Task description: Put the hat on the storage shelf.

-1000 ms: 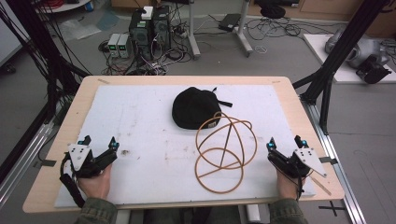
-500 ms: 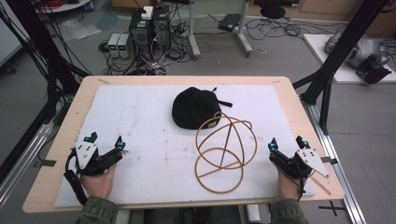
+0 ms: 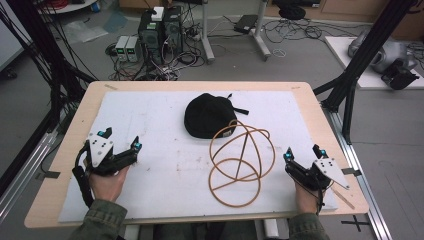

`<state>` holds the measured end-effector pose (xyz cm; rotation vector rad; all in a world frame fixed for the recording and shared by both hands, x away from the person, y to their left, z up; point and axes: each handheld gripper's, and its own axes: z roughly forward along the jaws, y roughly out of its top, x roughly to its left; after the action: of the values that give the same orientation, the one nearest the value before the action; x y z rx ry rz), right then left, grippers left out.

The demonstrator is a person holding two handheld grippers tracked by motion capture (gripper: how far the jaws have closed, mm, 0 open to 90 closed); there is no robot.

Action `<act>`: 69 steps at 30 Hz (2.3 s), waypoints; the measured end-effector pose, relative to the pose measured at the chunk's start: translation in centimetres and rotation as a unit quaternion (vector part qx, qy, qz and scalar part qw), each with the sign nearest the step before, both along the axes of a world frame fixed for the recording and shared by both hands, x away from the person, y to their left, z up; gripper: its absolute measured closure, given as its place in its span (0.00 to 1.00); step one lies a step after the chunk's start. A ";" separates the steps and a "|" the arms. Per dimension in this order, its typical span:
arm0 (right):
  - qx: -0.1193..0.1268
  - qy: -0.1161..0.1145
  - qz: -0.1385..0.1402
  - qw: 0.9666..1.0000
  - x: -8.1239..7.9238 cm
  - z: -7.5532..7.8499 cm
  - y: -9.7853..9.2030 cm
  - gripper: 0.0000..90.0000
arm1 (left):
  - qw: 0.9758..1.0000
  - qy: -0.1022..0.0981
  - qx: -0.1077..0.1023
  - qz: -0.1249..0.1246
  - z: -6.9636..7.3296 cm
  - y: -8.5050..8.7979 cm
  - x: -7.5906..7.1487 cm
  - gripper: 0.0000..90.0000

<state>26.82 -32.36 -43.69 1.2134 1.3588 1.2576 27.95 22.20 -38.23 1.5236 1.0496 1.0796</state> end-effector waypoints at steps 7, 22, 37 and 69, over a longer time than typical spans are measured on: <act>0.015 -0.011 -0.003 1.000 -0.1 0.2 0.0 0.12 | 0.999 0.031 0.001 -0.016 2.2 -1.4 3.0 0.19; 0.031 -0.004 0.005 0.999 0.4 0.1 0.1 0.12 | 0.995 0.075 0.017 -0.068 4.5 -6.2 9.7 0.18; 0.032 0.003 0.015 0.999 0.5 0.1 0.1 0.12 | 0.988 0.114 0.011 -0.106 3.6 -11.5 13.2 0.17; 0.036 0.022 0.030 0.999 0.7 -0.1 -0.3 0.12 | 0.962 0.237 -0.049 -0.128 -1.4 -17.7 18.0 0.30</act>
<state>27.53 -32.67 -43.80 1.2646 1.4009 1.3378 45.97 4.49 -39.61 1.8253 1.1601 0.4837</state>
